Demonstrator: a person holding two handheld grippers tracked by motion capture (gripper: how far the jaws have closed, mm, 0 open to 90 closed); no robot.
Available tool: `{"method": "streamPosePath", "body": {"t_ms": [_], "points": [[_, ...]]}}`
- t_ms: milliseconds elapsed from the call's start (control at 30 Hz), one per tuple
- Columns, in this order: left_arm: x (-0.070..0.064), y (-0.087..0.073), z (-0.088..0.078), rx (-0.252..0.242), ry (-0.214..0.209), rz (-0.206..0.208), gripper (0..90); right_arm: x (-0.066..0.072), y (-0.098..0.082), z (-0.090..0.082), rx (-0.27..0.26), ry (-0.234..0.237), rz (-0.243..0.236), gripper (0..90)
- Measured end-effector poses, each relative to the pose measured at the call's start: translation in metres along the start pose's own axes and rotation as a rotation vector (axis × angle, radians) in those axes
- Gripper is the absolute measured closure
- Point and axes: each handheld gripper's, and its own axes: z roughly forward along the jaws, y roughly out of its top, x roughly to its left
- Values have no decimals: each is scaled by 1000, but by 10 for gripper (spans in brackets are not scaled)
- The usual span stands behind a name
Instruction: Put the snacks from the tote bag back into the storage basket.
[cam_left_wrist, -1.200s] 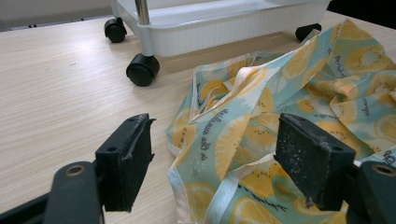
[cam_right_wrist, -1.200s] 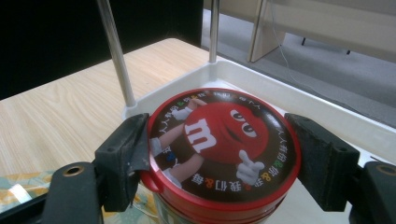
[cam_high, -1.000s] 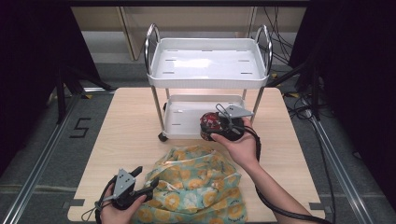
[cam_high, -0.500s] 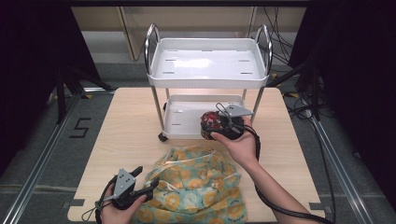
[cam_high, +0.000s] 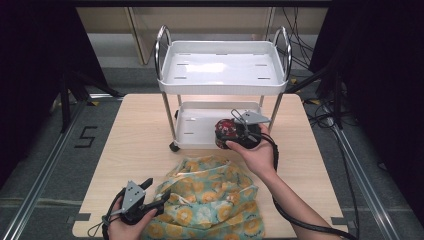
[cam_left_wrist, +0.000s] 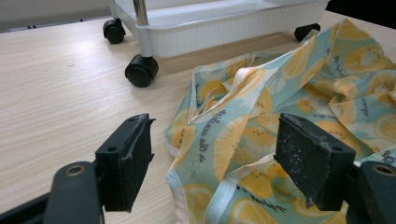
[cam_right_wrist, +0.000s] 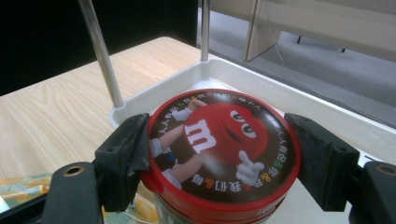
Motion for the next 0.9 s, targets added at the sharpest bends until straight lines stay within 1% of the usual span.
{"method": "streamPosePath", "body": {"t_ms": [33,67,133,233,267,300,367,400,433,500,533,567,600,633,733,767,800,900], "points": [[-1,0,1,-10,-2,-11,265,0,0,0,-1,3,1,266],[0,0,0,1,0,1,265,1,0,-1,-3,-7,20,266],[-1,0,0,0,-1,1,265,1,1,-2,9,-2,27,266],[0,0,0,3,4,2,265,0,1,-1,9,-3,20,266],[0,0,0,3,4,1,265,0,1,-1,7,-7,7,266],[-1,0,0,2,4,0,265,0,1,0,7,-7,9,266],[-1,0,0,1,4,-2,265,-1,1,1,-4,-12,-1,266],[-1,0,1,0,1,-3,265,0,1,1,-2,-7,12,266],[-1,0,0,2,4,-2,265,-1,2,1,3,-2,-1,266],[-1,0,1,1,4,-2,265,-1,2,2,6,-4,-6,266],[-1,0,1,-1,0,-4,265,-1,2,3,2,-5,-7,266],[-1,0,1,-1,-2,0,265,0,2,3,1,-11,6,266],[-1,0,1,-1,-2,1,265,0,3,3,4,-9,-3,266],[-1,0,1,-1,-3,2,265,0,3,4,6,-1,1,266],[-1,0,1,4,1,6,265,0,3,4,4,0,-2,266],[-1,0,1,4,2,4,265,0,3,5,-4,-5,-7,266],[-1,0,1,4,2,4,265,0,3,6,-1,5,-2,266],[-1,0,1,4,2,4,265,1,3,6,8,-6,3,266]]}}
